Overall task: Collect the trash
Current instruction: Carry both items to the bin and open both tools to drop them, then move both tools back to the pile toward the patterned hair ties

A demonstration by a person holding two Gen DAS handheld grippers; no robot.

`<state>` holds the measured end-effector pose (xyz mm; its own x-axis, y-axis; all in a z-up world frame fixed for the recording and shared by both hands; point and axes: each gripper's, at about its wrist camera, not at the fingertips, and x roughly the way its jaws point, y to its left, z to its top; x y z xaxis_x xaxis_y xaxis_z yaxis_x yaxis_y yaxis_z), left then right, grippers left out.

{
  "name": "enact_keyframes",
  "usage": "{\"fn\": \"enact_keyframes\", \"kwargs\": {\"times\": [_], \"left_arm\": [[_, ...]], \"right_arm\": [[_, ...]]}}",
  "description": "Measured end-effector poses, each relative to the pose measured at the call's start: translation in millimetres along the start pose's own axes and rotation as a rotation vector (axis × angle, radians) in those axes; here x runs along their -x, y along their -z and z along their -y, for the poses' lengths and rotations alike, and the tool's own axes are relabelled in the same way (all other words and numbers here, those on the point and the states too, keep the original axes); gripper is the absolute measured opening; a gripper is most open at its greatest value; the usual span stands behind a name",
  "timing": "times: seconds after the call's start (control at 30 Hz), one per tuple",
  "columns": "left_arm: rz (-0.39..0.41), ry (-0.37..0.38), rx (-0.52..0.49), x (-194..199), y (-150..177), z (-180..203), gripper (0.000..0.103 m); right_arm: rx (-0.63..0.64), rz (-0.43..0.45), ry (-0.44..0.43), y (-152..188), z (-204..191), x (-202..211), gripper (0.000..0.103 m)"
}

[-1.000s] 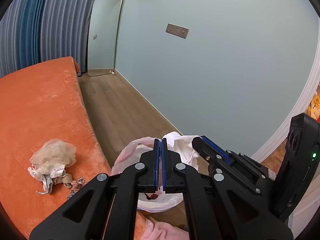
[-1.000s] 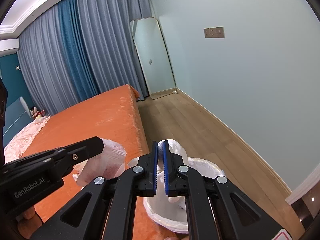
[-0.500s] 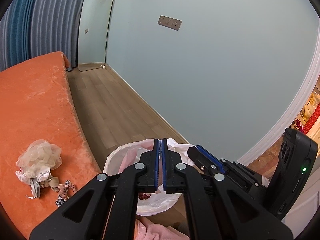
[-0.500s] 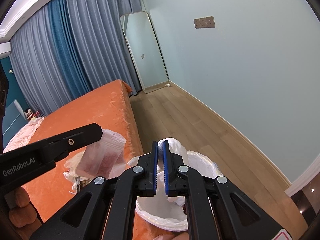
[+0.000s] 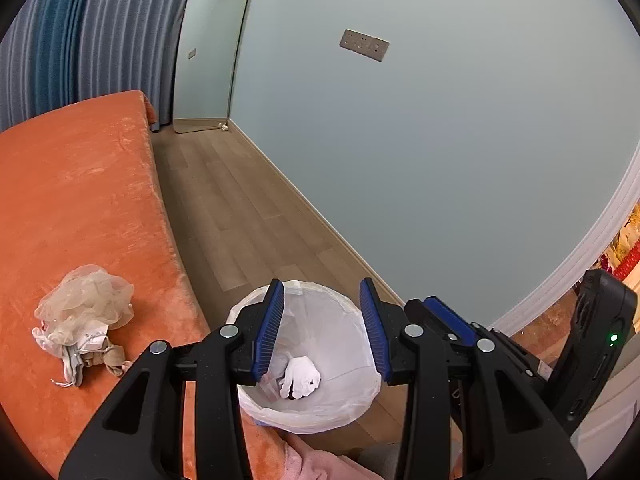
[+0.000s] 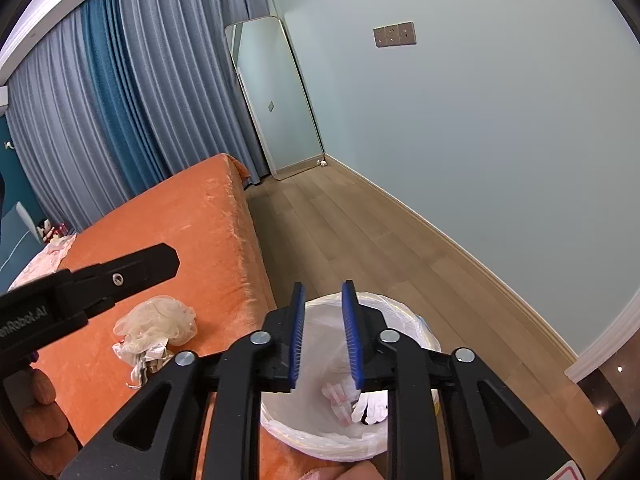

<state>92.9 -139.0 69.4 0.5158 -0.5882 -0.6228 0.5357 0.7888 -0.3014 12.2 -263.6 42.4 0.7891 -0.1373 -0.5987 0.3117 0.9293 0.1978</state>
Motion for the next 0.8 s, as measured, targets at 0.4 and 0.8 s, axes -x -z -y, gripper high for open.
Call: {"fn": "enact_keyframes", "kwargs": {"times": [0.4, 0.8], "left_arm": [[0.022, -0.049, 0.024, 23.5, 6.8, -25.7, 0.038], [0.031, -0.131, 0.09, 50.1, 20.8, -78.5, 0.038]], "right_arm": [[0.039, 0.002, -0.025, 1.0, -28.3, 6.6, 0.033], [0.104, -0.027, -0.079, 12.4, -78.1, 4.9, 0.036]]}}
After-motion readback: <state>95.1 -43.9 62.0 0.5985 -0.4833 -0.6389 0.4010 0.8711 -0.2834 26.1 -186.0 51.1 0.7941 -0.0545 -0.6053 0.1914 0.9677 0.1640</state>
